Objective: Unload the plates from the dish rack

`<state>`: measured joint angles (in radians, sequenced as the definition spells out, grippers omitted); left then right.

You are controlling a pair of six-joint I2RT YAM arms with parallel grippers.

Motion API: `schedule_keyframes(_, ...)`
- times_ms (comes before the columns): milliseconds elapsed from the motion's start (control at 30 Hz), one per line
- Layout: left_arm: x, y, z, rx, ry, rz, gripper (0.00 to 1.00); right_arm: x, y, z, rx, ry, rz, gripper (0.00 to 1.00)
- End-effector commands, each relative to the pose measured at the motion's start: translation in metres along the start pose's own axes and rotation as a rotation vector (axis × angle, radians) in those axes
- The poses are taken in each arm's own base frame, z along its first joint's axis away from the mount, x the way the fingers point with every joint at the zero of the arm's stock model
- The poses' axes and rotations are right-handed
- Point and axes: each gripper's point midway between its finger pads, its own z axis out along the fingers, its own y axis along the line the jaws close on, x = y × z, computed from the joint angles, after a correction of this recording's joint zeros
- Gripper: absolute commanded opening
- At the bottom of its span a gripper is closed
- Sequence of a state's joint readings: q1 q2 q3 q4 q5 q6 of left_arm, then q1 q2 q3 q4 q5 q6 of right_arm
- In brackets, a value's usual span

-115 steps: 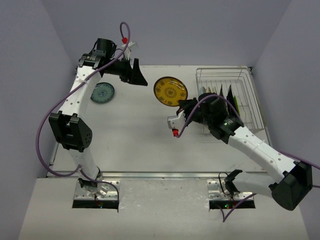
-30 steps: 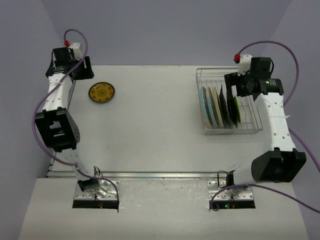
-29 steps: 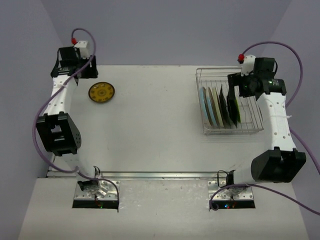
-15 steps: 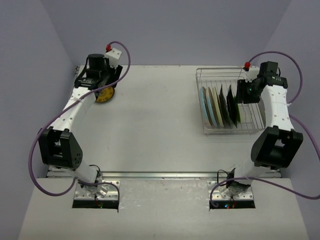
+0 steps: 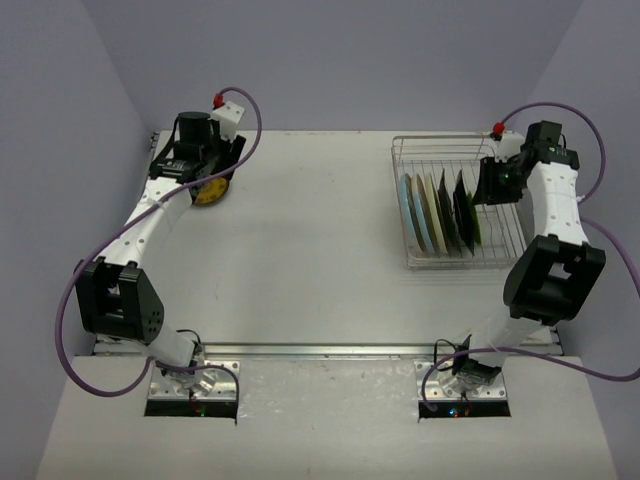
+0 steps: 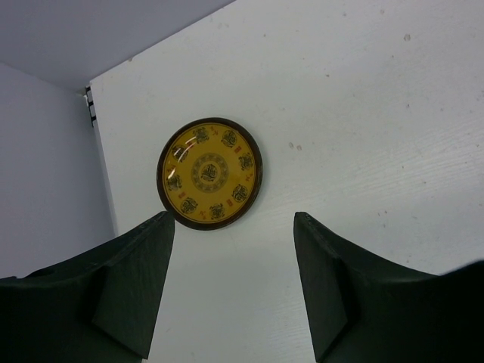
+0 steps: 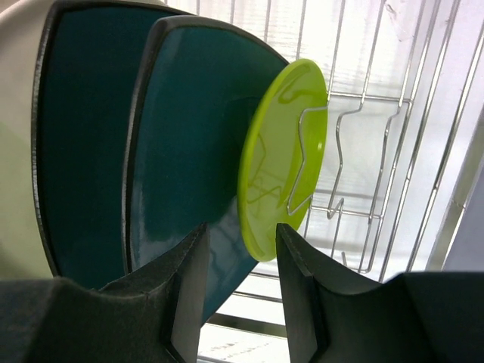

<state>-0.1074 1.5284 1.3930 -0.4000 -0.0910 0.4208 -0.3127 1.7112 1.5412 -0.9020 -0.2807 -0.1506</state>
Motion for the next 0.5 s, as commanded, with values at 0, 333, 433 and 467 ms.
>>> schedule_keyframes(0, -0.018, 0.003, -0.008, -0.010, -0.051, -0.012, 0.62, -0.009, 0.003, 0.006, -0.057, -0.013, -0.034, 0.40)
schedule_keyframes(333, -0.016, 0.002, -0.002, 0.002, -0.014, -0.012, 0.63, 0.014, -0.003, 0.041, -0.092, 0.103, -0.032, 0.30)
schedule_keyframes(433, -0.018, 0.002, -0.002, 0.006, -0.012, -0.016, 0.63, 0.013, -0.003, 0.038, -0.090, 0.094, -0.042, 0.08)
schedule_keyframes(467, -0.018, 0.001, -0.002, 0.010, -0.011, -0.018, 0.63, 0.008, 0.000, 0.033, -0.098, 0.077, -0.047, 0.04)
